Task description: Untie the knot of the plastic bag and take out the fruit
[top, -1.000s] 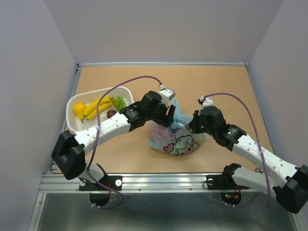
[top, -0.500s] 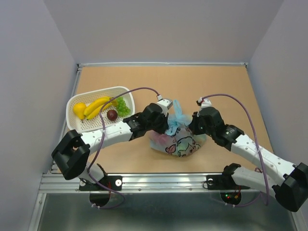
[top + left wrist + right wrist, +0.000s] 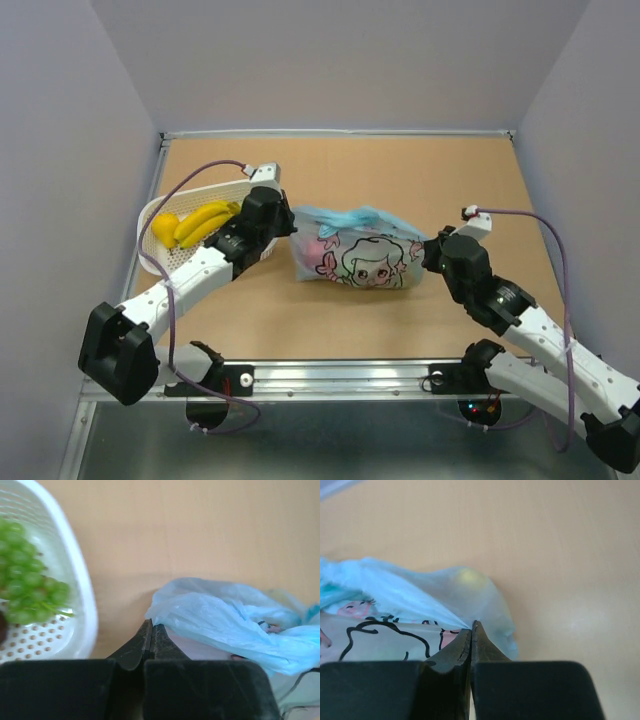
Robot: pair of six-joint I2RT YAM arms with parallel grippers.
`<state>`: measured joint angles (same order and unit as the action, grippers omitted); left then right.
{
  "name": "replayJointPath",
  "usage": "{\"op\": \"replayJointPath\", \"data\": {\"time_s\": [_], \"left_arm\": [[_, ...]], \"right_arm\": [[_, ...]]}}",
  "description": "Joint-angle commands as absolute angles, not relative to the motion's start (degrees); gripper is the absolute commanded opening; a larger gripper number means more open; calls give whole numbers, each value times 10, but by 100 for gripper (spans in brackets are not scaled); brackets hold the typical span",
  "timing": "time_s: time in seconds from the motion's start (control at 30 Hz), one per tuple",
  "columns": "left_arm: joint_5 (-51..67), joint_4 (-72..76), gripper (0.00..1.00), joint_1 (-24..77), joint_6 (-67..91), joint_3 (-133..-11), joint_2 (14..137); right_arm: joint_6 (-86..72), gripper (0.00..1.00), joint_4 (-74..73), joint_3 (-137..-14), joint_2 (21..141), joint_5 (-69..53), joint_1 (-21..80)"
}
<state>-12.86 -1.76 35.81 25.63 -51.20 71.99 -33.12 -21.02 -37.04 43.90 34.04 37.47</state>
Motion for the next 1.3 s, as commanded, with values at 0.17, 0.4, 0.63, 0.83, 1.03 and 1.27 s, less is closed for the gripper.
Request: {"op": "replayJointPath", "data": {"time_s": [0.17, 0.4, 0.63, 0.83, 1.03, 1.27], "left_arm": [[-73, -18, 0, 328, 175, -614, 714], [27, -39, 0, 354, 52, -668, 729], [19, -29, 0, 376, 13, -630, 715], [5, -27, 0, 375, 4, -618, 697], [-51, -18, 0, 375, 22, -605, 677], [-178, -62, 0, 309, 183, -620, 699]], "right_arm": [[-247, 23, -190, -393, 382, 323, 368], [-119, 70, -189, -504, 482, 121, 369], [-39, 83, -186, -574, 616, 116, 369], [-20, 74, -171, -601, 701, 148, 369], [-50, 5, -159, -592, 717, 272, 369], [-123, 1, -155, -592, 605, 586, 356]]}}
